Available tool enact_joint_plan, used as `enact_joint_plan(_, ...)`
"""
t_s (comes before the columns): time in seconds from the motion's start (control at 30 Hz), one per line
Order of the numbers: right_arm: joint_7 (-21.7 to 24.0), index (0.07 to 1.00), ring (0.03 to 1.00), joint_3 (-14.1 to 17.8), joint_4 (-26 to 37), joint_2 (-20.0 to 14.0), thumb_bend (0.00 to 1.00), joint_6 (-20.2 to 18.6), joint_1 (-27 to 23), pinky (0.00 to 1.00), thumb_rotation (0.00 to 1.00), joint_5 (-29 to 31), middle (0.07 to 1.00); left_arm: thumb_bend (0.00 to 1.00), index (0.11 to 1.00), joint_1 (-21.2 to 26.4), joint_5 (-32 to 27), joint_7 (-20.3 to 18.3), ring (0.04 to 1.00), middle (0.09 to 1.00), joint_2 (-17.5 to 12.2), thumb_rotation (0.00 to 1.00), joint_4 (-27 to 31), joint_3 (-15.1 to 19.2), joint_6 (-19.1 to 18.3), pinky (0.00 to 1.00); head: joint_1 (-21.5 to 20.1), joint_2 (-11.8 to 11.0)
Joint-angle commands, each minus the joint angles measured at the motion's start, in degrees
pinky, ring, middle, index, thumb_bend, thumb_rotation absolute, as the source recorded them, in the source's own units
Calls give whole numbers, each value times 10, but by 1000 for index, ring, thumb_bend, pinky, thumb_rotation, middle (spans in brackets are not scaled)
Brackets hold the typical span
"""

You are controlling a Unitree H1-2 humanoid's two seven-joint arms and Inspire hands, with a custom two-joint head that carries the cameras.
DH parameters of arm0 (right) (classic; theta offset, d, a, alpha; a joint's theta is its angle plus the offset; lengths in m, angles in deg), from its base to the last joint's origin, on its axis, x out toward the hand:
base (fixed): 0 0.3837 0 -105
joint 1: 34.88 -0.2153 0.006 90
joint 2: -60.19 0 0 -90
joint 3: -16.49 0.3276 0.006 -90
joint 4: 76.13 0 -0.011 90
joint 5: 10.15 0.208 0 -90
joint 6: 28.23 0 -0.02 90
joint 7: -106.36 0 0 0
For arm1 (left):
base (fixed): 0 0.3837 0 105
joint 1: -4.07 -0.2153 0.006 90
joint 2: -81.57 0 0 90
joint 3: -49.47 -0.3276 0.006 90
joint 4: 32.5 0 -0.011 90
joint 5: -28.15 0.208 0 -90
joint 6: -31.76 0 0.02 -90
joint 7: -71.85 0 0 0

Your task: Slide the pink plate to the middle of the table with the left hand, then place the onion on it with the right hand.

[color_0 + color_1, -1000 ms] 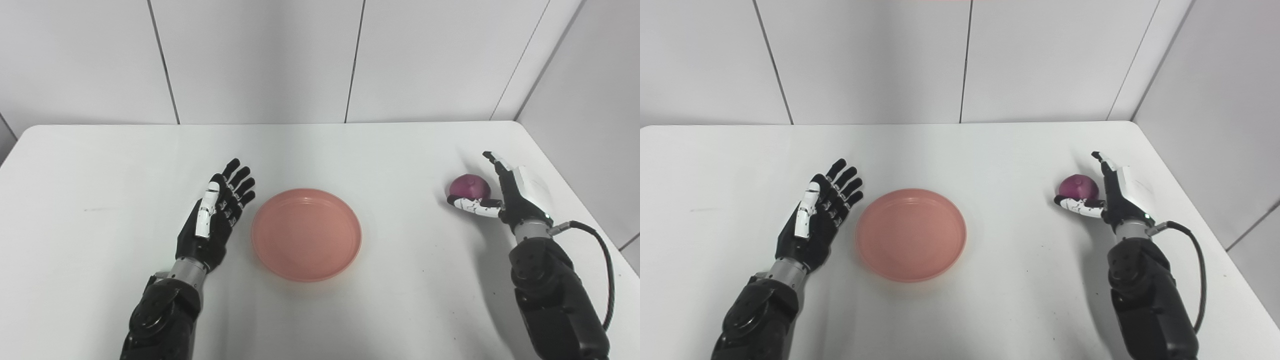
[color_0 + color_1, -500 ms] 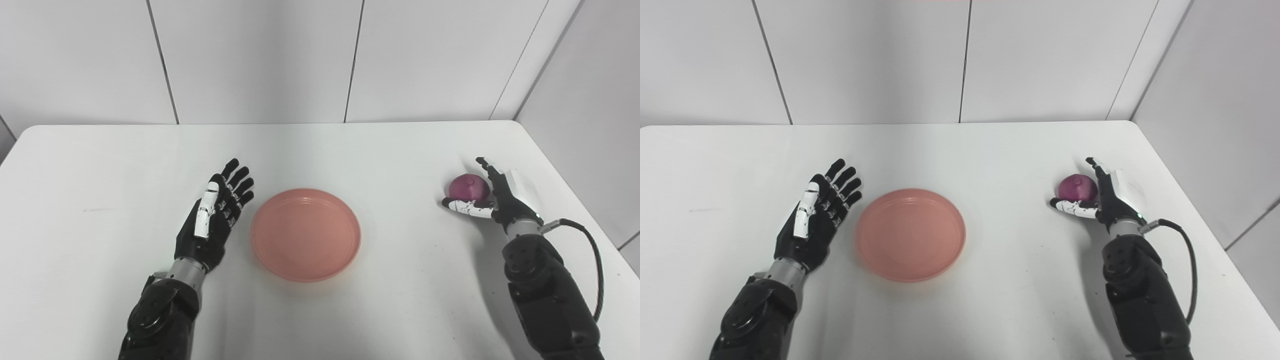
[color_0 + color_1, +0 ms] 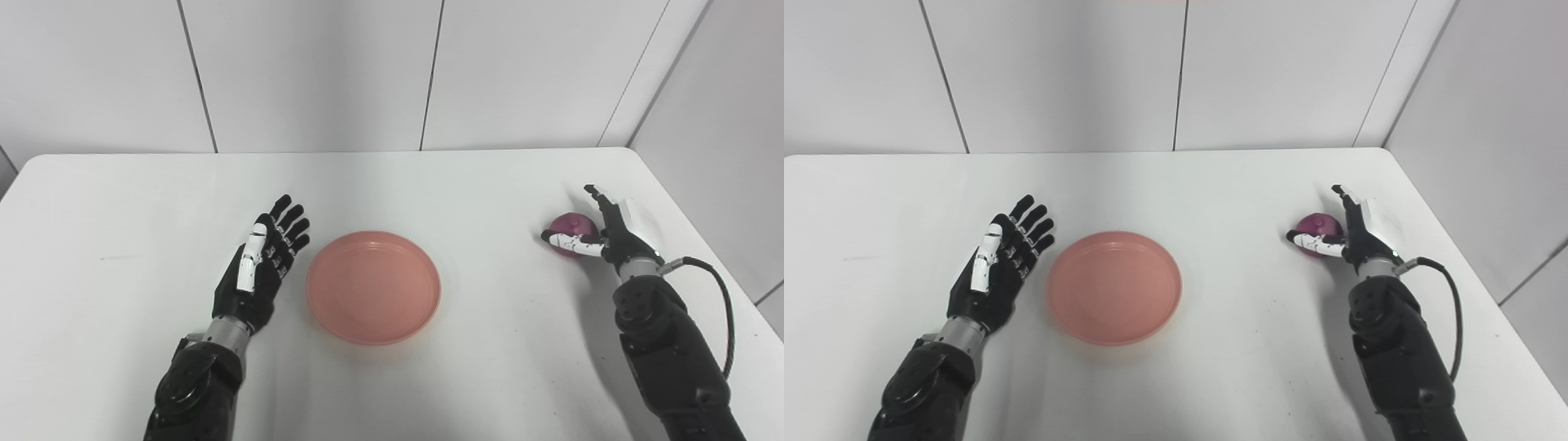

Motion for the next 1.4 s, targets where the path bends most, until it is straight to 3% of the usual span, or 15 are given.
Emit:
enact_joint_plan(0.0, 5, 920, 885, -4, -1, -10, 1000, 10, -18, 785, 417, 10, 917, 425, 939, -15, 10, 7, 945, 955, -5, 1000, -15, -2, -13, 947, 1, 1)
enact_joint_plan(0.13, 10, 913, 879, -12, -3, -16, 1000, 6, -20, 775, 428, 11, 912, 423, 939, -14, 7, 8, 948, 958, -4, 1000, -15, -1, -17, 949, 1, 1)
enact_joint_plan(0.3, 32, 901, 752, -21, 7, -22, 1000, -16, -21, 615, 461, 1, 811, 420, 938, -15, 4, 9, 947, 955, -3, 1000, -10, 0, -22, 948, 0, 3)
enact_joint_plan(0.53, 80, 878, 673, -7, 16, -15, 1000, -17, -22, 530, 453, -39, 753, 422, 942, -15, 5, 8, 949, 958, -4, 1000, -12, 0, -18, 952, 0, 4)
enact_joint_plan(0.9, 122, 869, 738, -6, 22, -15, 1000, -17, -23, 598, 455, -84, 812, 422, 940, -15, 2, 4, 947, 956, -5, 1000, -13, 0, -18, 950, 0, 5)
enact_joint_plan(1.03, 136, 873, 658, -3, 23, -15, 1000, -17, -23, 523, 447, -89, 732, 426, 939, -16, 3, 6, 947, 957, -5, 1000, -10, -1, -21, 950, 0, 5)
enact_joint_plan(1.1, 151, 880, 751, -2, 24, -17, 1000, -17, -22, 616, 441, -94, 815, 423, 939, -17, 4, 6, 947, 958, -5, 1000, -8, -1, -22, 951, 0, 5)
enact_joint_plan(1.37, 195, 882, 825, 13, 46, -12, 1000, -17, -15, 699, 415, -119, 873, 416, 937, -17, 5, 10, 944, 953, -3, 1000, -8, -1, -23, 945, 1, 6)
